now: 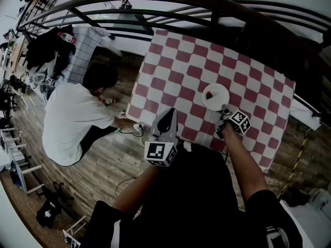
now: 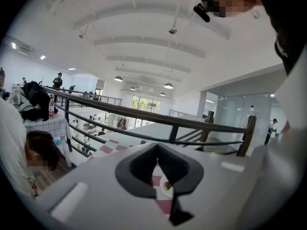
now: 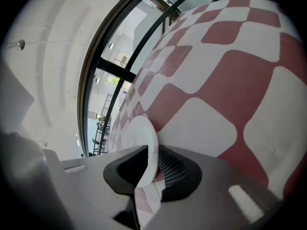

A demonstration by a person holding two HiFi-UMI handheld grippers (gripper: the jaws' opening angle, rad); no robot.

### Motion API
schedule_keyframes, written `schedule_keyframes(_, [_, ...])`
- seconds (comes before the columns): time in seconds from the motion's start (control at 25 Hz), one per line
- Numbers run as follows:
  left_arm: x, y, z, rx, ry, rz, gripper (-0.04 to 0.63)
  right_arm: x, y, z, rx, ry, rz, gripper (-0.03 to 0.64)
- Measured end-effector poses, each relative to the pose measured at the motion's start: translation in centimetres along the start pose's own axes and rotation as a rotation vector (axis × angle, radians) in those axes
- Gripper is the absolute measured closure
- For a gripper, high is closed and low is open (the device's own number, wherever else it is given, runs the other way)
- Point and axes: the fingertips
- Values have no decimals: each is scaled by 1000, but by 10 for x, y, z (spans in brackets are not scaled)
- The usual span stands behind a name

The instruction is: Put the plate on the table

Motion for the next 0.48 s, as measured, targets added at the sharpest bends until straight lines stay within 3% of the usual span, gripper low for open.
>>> schedule_keyframes(0.48, [0,0,19,5,-33,6,584,-26,8,-3,-14,46,18,557])
Point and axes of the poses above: the fingertips, and each gripper's own axes: x forward along the fingers, z to its right, y out of its top, and after that the axes turned 14 degrees about x, right-handed
